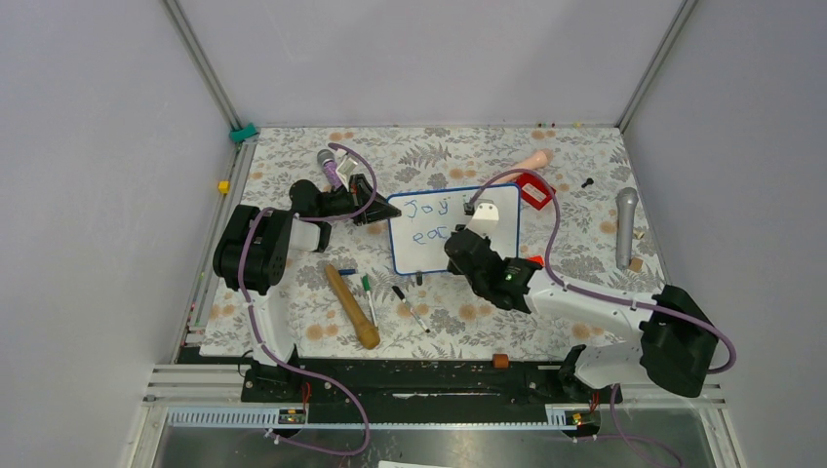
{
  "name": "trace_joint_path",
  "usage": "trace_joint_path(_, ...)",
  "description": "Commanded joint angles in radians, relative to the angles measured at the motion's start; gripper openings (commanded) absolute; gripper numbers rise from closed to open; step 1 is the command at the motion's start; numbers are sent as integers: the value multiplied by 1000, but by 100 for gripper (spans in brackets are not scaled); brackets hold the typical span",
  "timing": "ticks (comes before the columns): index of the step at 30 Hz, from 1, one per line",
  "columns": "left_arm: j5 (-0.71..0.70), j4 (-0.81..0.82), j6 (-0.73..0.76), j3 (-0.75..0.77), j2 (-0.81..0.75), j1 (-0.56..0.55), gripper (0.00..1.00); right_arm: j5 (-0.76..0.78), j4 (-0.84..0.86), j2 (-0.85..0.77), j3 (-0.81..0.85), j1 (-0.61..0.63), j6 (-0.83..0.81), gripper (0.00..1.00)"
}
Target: Write a sentence on the whiteboard
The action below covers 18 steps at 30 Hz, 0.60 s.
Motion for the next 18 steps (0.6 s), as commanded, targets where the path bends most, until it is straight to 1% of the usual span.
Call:
trace_joint_path(1, 130, 31, 105, -12, 34, -14, 0, 48, 134, -76, -64, -10, 4, 0)
trace_joint_path(5, 129, 30, 105, -11, 34, -14, 0, 26, 218, -119, -122, -9, -26, 0)
trace_joint_path(12, 130, 30, 105, -11, 35, -15, 0, -8, 433, -230, -274, -9, -75, 0)
trace_joint_path(15, 130, 31, 105, -11, 34, -15, 0, 5, 449, -248, -291, -9, -72, 0)
trace_joint_path(18, 129, 30, 105, -10, 35, -14, 0, 13, 409, -233, -261, -9, -68, 0)
